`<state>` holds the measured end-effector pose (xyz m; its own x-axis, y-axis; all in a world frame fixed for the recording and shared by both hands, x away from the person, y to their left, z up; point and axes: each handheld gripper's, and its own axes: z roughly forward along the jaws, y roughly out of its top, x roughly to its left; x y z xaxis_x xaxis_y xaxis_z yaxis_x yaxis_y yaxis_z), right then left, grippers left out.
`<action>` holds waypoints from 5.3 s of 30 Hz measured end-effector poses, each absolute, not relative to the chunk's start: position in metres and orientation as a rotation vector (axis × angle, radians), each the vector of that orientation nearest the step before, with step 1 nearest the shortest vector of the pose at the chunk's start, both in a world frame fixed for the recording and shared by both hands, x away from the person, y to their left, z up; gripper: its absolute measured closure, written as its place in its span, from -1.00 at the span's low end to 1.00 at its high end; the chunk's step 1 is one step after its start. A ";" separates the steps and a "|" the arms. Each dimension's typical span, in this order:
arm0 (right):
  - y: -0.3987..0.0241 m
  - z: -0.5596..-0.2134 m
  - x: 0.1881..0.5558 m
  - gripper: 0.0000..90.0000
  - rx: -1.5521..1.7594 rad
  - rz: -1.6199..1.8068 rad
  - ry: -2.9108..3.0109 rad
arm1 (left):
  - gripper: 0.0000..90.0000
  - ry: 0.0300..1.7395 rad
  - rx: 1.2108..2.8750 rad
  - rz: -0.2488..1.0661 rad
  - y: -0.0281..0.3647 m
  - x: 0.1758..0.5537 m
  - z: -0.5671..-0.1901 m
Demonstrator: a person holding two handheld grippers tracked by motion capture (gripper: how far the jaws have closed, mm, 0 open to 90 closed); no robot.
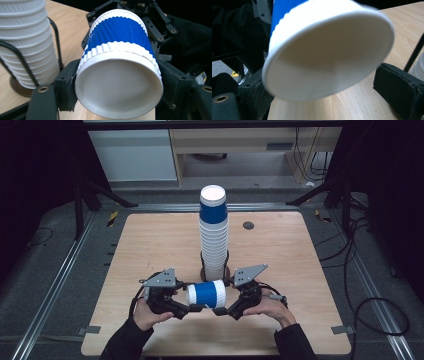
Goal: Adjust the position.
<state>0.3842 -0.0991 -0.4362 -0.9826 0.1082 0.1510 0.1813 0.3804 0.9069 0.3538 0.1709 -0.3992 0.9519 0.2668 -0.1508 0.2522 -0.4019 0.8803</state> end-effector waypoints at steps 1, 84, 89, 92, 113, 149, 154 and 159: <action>-0.098 -0.437 0.383 -0.81 -0.254 -1.684 -2.552 | -0.41 0.364 2.009 0.013 0.170 0.354 -0.400; -0.106 -0.428 0.383 -0.87 -0.294 -1.588 -2.727 | -0.36 0.373 2.247 0.044 0.176 0.366 -0.419; -0.111 -0.425 0.385 -0.88 -0.330 -1.644 -2.682 | -0.36 0.384 2.169 0.062 0.183 0.366 -0.413; -0.113 -0.424 0.385 -0.88 -0.341 -1.686 -2.635 | -0.36 0.380 2.126 0.060 0.186 0.365 -0.410; -0.102 -0.424 0.382 -0.83 -0.296 -1.740 -2.485 | -0.36 0.289 2.121 0.034 0.165 0.355 -0.416; -0.097 -0.425 0.379 -0.64 -0.309 -1.536 -2.689 | -0.65 0.330 2.343 0.050 0.151 0.359 -0.430; -0.086 -0.432 0.377 -0.65 -0.279 -1.456 -2.723 | -0.58 0.313 2.381 0.047 0.147 0.358 -0.435; -0.082 -0.434 0.376 -0.65 -0.256 -1.442 -2.716 | -0.40 0.297 2.372 0.032 0.147 0.357 -0.435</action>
